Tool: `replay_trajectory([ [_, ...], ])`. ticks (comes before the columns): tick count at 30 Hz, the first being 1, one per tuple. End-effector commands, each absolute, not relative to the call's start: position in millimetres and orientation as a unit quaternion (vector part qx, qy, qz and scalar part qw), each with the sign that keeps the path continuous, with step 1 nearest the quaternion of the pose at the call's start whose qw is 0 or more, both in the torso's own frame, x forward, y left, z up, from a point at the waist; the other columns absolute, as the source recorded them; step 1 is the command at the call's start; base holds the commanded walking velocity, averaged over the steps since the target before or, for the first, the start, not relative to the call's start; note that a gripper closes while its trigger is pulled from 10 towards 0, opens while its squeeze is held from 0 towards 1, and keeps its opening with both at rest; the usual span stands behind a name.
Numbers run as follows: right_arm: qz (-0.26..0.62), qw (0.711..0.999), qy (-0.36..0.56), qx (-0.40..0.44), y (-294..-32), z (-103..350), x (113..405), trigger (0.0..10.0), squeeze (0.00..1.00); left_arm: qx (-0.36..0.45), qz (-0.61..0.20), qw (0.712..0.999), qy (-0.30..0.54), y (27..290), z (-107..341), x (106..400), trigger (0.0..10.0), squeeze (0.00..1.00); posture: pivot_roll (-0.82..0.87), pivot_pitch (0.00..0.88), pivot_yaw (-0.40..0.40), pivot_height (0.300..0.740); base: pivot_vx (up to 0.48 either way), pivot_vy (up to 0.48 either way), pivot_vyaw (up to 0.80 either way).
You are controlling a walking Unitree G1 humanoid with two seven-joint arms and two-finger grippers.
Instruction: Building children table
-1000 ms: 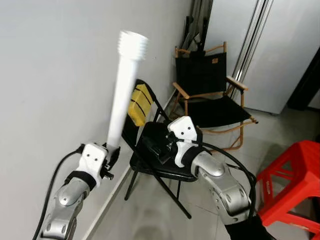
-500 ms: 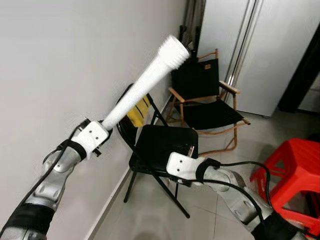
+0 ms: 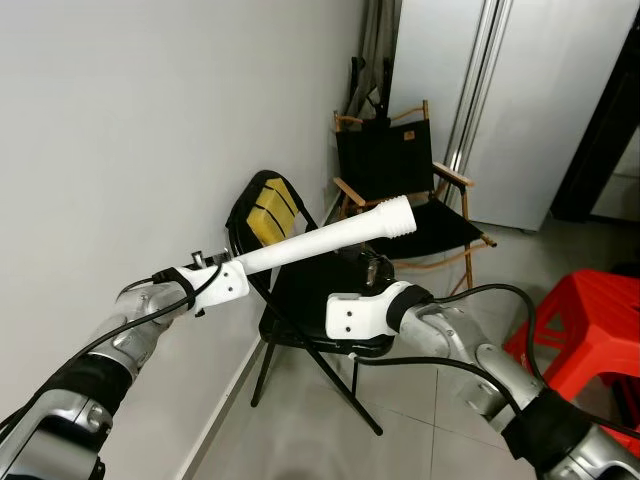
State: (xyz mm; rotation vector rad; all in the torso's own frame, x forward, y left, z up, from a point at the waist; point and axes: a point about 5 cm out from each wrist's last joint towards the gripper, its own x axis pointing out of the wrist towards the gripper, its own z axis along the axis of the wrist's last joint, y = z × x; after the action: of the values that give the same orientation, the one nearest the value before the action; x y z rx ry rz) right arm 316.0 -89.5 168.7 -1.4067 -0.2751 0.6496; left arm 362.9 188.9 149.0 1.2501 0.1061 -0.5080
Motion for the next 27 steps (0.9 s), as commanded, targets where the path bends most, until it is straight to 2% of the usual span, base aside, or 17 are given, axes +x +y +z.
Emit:
replay_trajectory([
  [1, 0.303, 0.695, -0.159, -0.632, -76, 173, 312, 10.0, 0.00, 0.611, -0.267, 0.744, 0.040, 181, 144, 362, 10.0, 0.00, -0.15, 0.000, 0.014, 0.740, 0.000, 0.000, 0.00],
  [4, 0.311, 0.689, -0.161, -0.634, -73, 170, 311, 10.0, 0.00, 0.621, -0.282, 0.730, 0.035, 177, 142, 360, 10.0, 0.00, -0.15, 0.000, 0.010, 0.740, 0.000, 0.000, 0.00],
  [9, 0.313, 0.687, -0.145, -0.639, -75, 165, 313, 10.0, 0.00, 0.617, -0.276, 0.736, 0.031, 178, 144, 363, 10.0, 0.00, -0.15, 0.000, 0.006, 0.740, 0.000, 0.000, 0.00],
  [13, 0.302, 0.691, -0.098, -0.650, -88, 155, 320, 10.0, 0.00, 0.612, -0.266, 0.744, 0.024, 182, 150, 364, 10.0, 0.00, -0.14, 0.000, 0.000, 0.740, 0.000, 0.000, 0.00],
  [15, 0.295, 0.698, -0.071, -0.648, -95, 151, 323, 10.0, 0.00, 0.612, -0.260, 0.747, 0.020, 184, 153, 364, 10.0, 0.00, -0.14, 0.000, -0.004, 0.740, 0.000, 0.000, 0.00],
  [16, 0.279, 0.713, -0.038, -0.642, -107, 146, 329, 10.0, 0.00, 0.612, -0.252, 0.750, 0.013, 188, 158, 364, 10.0, 0.00, -0.14, 0.000, -0.007, 0.740, 0.000, 0.000, 0.00],
  [19, 0.262, 0.720, -0.020, -0.643, -116, 144, 335, 10.0, 0.00, 0.611, -0.250, 0.751, 0.009, 191, 161, 361, 10.0, 0.00, -0.14, 0.000, -0.007, 0.740, 0.000, 0.000, 0.00],
  [20, 0.241, 0.727, -0.003, -0.643, -127, 144, 342, 10.0, 0.00, 0.606, -0.253, 0.754, 0.006, 191, 162, 357, 10.0, 0.00, -0.13, 0.000, -0.013, 0.740, 0.000, 0.000, 0.00],
  [27, 0.199, 0.745, 0.019, -0.637, -146, 152, 358, 10.0, 0.00, 0.581, -0.281, 0.764, -0.008, 182, 164, 345, 10.0, 0.00, -0.13, 0.000, -0.020, 0.740, 0.000, 0.000, 0.00],
])
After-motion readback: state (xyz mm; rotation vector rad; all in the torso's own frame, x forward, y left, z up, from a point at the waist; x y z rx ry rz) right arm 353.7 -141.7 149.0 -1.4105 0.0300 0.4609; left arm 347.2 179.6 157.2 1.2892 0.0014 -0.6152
